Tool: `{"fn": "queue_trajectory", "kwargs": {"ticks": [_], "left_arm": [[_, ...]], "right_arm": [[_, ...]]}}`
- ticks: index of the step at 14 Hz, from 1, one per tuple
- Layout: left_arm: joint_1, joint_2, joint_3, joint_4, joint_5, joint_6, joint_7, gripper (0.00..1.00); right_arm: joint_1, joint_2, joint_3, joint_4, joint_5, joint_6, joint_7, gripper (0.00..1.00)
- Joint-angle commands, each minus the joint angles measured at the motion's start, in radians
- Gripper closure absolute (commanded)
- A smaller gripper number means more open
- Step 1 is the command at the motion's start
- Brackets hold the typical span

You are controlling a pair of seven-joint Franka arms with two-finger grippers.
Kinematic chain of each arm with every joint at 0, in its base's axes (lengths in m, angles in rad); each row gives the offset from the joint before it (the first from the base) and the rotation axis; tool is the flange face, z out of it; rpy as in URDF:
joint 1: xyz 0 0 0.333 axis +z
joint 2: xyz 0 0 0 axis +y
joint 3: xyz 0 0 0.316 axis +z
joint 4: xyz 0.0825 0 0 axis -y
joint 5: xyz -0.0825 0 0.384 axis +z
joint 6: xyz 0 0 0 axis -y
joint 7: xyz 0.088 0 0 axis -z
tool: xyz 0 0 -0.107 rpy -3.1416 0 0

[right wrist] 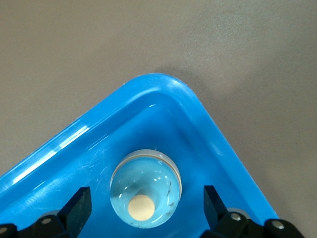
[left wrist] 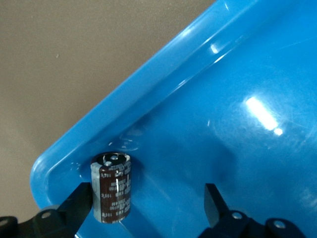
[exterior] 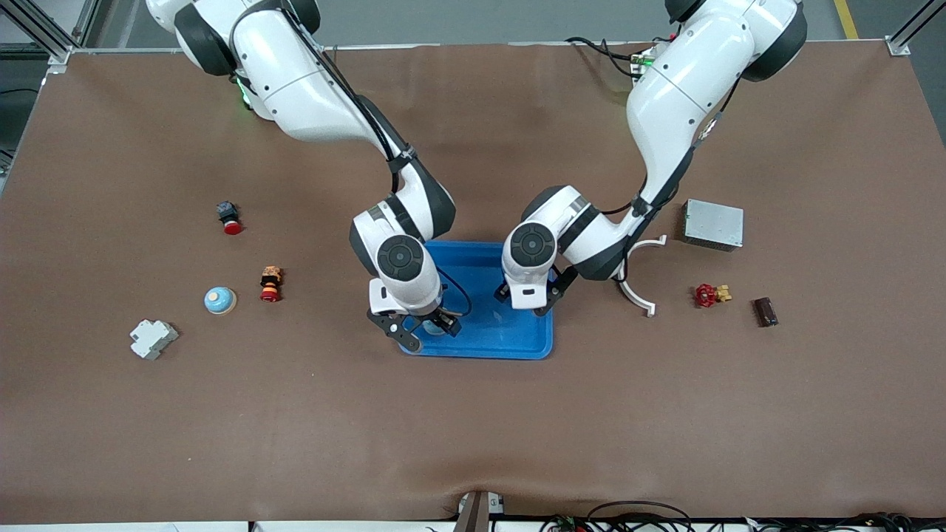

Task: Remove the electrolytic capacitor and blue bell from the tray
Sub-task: 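Grasp the second capacitor with the left gripper while the right gripper grasps the bell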

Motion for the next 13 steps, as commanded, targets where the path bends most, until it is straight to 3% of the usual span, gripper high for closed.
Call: {"fn": "queue_trajectory", "kwargs": {"ticks": [1,3,4,7,8,9,10,12,13], "left_arm": [[-0.008,0.011,0.009,0.014,0.022,-0.002,-0.021,0.00],[-0.008,0.010,0.012,0.016,0.019,-0.002,-0.022,0.00],[-0.008,0.010,0.012,0.017,0.019,-0.002,-0.022,0.10],[-0.006,0.010,0.012,0.019,0.016,-0.002,-0.021,0.47],[-0.003,0.008,0.012,0.019,0.016,-0.002,-0.021,0.56],[-0.003,0.007,0.012,0.020,0.016,-0.002,-0.021,0.66],[-0.003,0.007,0.012,0.020,0.016,-0.002,-0.021,0.77],[-0.003,0.004,0.012,0.020,0.016,-0.008,-0.022,0.97],[-0.002,0.001,0.012,0.020,0.016,-0.011,-0.022,1.00]], "right_arm": [[0.010,0.022,-0.009,0.037,-0.016,-0.006,0.028,0.16],[0.010,0.022,-0.009,0.037,-0.014,-0.006,0.028,0.48],[0.010,0.022,-0.007,0.037,-0.013,-0.006,0.029,0.61],[0.013,0.026,-0.007,0.035,-0.014,0.009,0.031,0.62],[0.015,0.026,-0.007,0.035,-0.014,0.012,0.029,0.72],[0.016,0.026,-0.007,0.035,-0.013,0.012,0.028,0.90],[0.016,0.025,-0.007,0.037,-0.013,0.011,0.026,1.00],[0.018,0.023,-0.007,0.035,-0.013,0.011,0.028,0.96],[0.019,0.023,-0.007,0.035,-0.013,0.012,0.028,0.58]]}}
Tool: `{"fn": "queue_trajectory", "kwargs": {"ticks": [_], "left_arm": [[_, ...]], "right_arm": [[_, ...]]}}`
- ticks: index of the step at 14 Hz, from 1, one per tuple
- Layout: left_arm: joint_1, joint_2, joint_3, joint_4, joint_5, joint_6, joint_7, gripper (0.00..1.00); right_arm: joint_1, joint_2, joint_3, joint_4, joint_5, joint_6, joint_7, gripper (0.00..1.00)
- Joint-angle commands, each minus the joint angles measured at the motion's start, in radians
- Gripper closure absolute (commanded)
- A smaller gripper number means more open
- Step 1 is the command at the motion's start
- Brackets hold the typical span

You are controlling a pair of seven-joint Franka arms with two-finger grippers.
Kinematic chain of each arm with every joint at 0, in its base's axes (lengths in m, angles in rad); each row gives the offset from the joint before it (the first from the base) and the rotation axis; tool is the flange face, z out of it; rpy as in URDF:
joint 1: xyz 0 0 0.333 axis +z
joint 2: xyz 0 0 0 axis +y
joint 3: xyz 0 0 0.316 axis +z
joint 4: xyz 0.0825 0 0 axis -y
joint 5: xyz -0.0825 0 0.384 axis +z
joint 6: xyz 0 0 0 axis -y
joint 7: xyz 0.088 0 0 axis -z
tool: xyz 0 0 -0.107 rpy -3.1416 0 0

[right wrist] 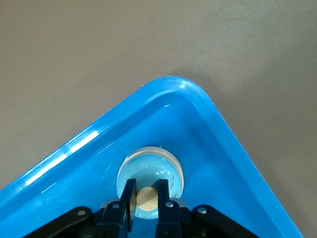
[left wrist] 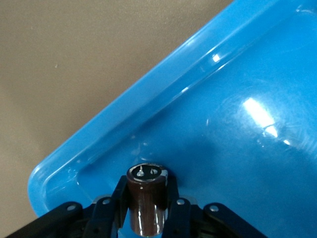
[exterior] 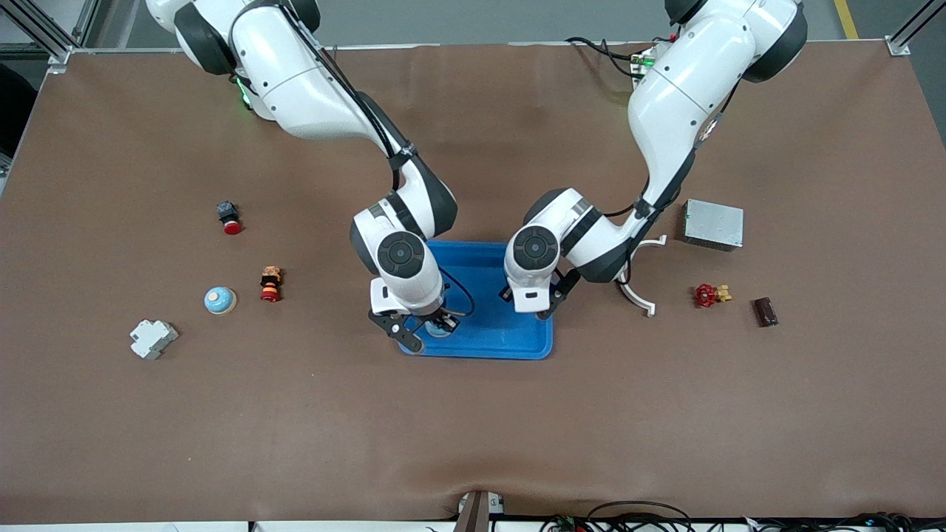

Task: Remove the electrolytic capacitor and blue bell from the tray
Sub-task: 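Grasp the second capacitor with the left gripper while the right gripper grasps the bell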

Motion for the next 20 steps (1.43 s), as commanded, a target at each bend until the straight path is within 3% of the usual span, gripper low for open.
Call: {"fn": "queue_trajectory", "kwargs": {"ticks": [1,4,9,16,20], "left_arm": [[-0.003,-0.003,0.004,0.009,0.016,-0.011,-0.028,1.00],[0.004,-0.026,0.004,0.009,0.020,-0.034,-0.066,1.00],[0.080,-0.133,-0.031,0.006,0.008,-0.152,-0.019,1.00],[0.466,-0.282,-0.329,-0.109,-0.012,-0.324,0.255,1.00],[0.605,-0.322,-0.372,-0.145,0.000,-0.376,0.467,1.00]], "right_arm": [[0.017,0.027,-0.008,0.013,-0.013,0.010,0.028,0.40],[0.020,0.029,-0.008,0.011,-0.015,0.012,0.031,0.01],[0.023,0.030,-0.009,0.010,-0.017,0.013,0.037,0.00],[0.020,0.027,-0.011,0.016,-0.087,-0.038,0.016,0.00],[0.014,0.015,-0.009,0.094,-0.087,-0.212,0.013,0.00]]}}
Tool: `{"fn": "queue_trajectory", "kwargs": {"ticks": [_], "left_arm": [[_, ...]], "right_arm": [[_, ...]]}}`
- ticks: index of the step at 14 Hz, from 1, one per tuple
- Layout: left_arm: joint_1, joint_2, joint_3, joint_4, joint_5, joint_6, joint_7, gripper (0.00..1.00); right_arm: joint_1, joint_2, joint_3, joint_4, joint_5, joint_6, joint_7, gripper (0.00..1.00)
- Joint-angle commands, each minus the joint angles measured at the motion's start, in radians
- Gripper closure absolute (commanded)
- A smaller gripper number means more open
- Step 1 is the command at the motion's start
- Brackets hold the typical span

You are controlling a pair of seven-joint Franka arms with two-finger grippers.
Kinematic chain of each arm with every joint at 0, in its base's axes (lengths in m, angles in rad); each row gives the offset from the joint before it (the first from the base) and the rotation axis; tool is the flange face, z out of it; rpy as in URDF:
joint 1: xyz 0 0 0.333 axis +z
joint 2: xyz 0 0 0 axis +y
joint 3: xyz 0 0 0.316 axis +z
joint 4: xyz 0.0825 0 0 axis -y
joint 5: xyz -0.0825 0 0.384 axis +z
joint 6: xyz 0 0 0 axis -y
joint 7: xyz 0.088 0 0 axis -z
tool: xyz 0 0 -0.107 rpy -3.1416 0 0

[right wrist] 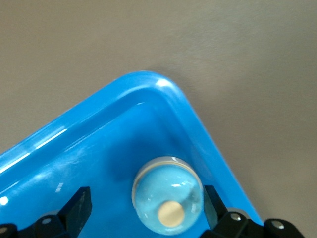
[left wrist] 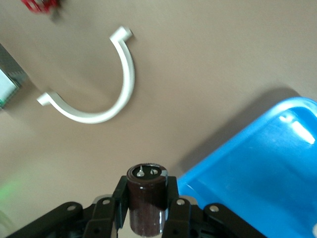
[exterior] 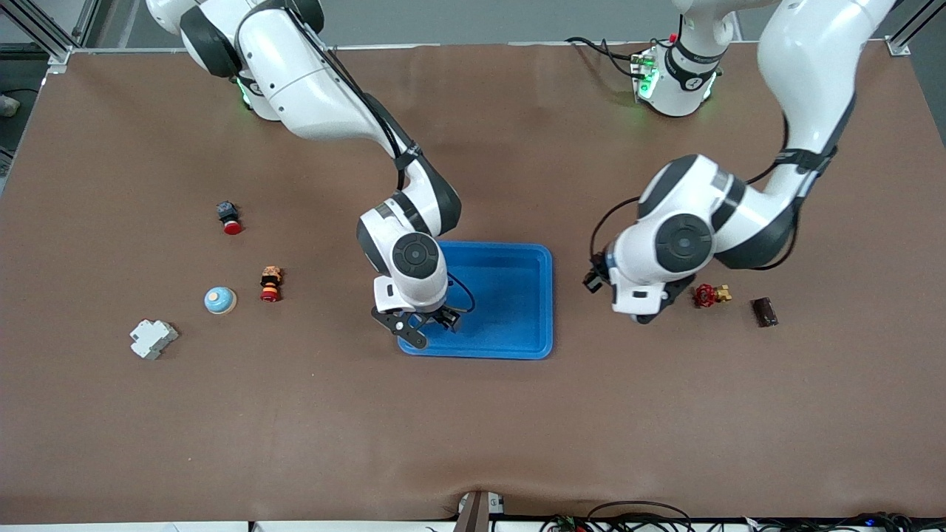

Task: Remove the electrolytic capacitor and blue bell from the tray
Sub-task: 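Grasp the second capacitor with the left gripper while the right gripper grasps the bell, then place the capacitor beside the valve while the right gripper carries the bell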

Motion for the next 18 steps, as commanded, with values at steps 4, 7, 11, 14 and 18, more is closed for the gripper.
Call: {"fn": "queue_trajectory", "kwargs": {"ticks": [4,7,11,14,18], "left_arm": [[0.137,-0.089,-0.019,-0.096,0.047,-0.033,0.282,1.00],[0.197,-0.110,-0.019,-0.138,0.085,-0.032,0.426,1.00],[0.245,-0.086,-0.016,-0.176,0.182,0.057,0.465,1.00],[0.283,-0.063,-0.011,-0.256,0.254,0.205,0.464,1.00],[0.302,0.020,-0.011,-0.267,0.331,0.324,0.431,1.00]], "right_arm": [[0.007,-0.002,-0.003,0.041,-0.011,-0.067,0.007,0.00],[0.007,0.000,-0.002,0.020,-0.005,-0.023,0.007,0.00],[0.007,-0.002,0.000,-0.039,0.003,0.066,0.010,0.01],[0.009,-0.005,0.000,-0.074,0.003,0.082,0.010,0.01],[0.012,-0.003,0.001,-0.088,0.003,0.103,0.021,0.06]]}}
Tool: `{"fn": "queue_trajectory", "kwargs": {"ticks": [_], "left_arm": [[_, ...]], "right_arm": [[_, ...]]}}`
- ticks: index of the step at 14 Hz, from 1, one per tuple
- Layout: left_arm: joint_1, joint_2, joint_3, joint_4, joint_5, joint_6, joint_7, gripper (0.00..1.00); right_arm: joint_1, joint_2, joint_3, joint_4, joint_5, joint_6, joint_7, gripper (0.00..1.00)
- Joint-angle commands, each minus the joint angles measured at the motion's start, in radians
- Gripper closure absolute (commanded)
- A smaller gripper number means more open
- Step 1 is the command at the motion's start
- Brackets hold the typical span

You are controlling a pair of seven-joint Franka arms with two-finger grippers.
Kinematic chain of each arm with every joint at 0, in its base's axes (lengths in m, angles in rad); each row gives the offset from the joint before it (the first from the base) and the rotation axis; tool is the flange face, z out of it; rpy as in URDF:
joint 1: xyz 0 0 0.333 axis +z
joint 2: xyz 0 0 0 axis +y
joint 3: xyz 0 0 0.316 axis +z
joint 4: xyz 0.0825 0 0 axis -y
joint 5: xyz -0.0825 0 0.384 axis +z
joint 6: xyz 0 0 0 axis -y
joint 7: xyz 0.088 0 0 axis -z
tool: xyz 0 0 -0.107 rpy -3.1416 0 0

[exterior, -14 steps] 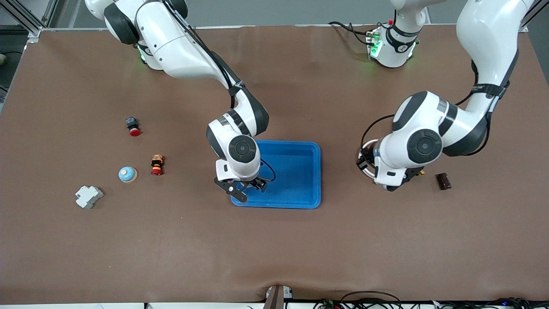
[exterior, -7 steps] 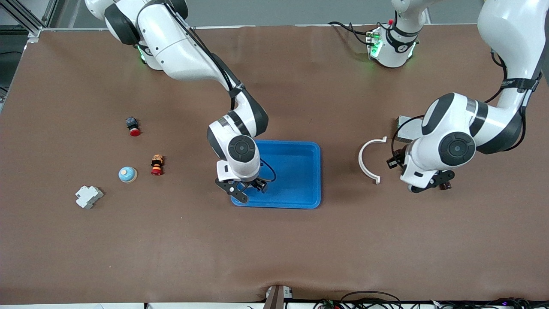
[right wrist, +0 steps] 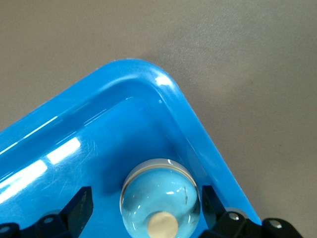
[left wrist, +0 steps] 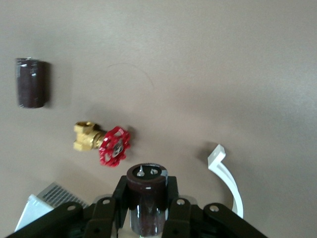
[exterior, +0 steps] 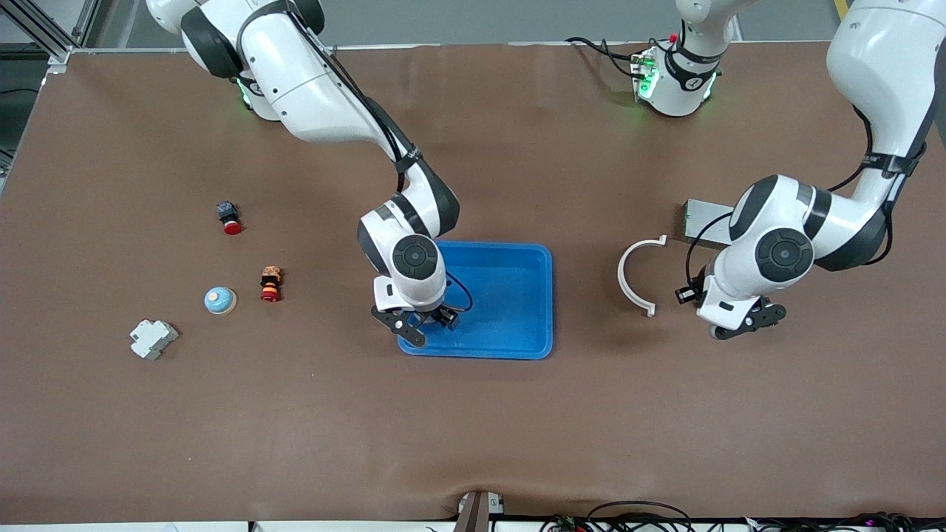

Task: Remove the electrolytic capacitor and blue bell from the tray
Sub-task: 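Place the capacitor beside the valve while the right gripper carries the bell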

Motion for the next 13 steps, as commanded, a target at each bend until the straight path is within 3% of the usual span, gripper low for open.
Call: {"fn": "queue_trajectory", "kwargs": {"ticks": [1,2,3,4,6,10,13], "left_arm": [[0.008,0.047,-0.010,-0.005,0.072,0.061,-0.034,1.00],[0.008,0.073,-0.010,-0.004,0.104,0.079,-0.054,1.00],[0.009,0.096,-0.010,-0.003,0.141,0.099,-0.082,1.00],[0.009,0.113,-0.010,-0.003,0.169,0.107,-0.105,1.00],[0.011,0.129,-0.007,-0.002,0.183,0.108,-0.108,1.00],[0.002,0.159,0.016,0.004,0.187,0.124,-0.108,1.00],[0.000,0.170,0.019,0.006,0.187,0.138,-0.107,1.00]], "right_arm": [[0.012,-0.008,-0.005,-0.016,0.003,0.008,0.021,0.09],[0.013,-0.009,-0.005,-0.016,0.003,0.005,0.021,0.10],[0.013,-0.009,-0.005,-0.016,0.003,0.002,0.021,0.22],[0.013,-0.009,-0.005,-0.016,0.003,0.003,0.020,0.40],[0.012,-0.011,-0.003,-0.011,0.015,0.000,0.020,1.00],[-0.016,-0.051,0.000,-0.002,0.064,-0.076,-0.024,1.00],[-0.104,-0.122,-0.002,0.009,0.119,-0.170,-0.240,1.00]]}}
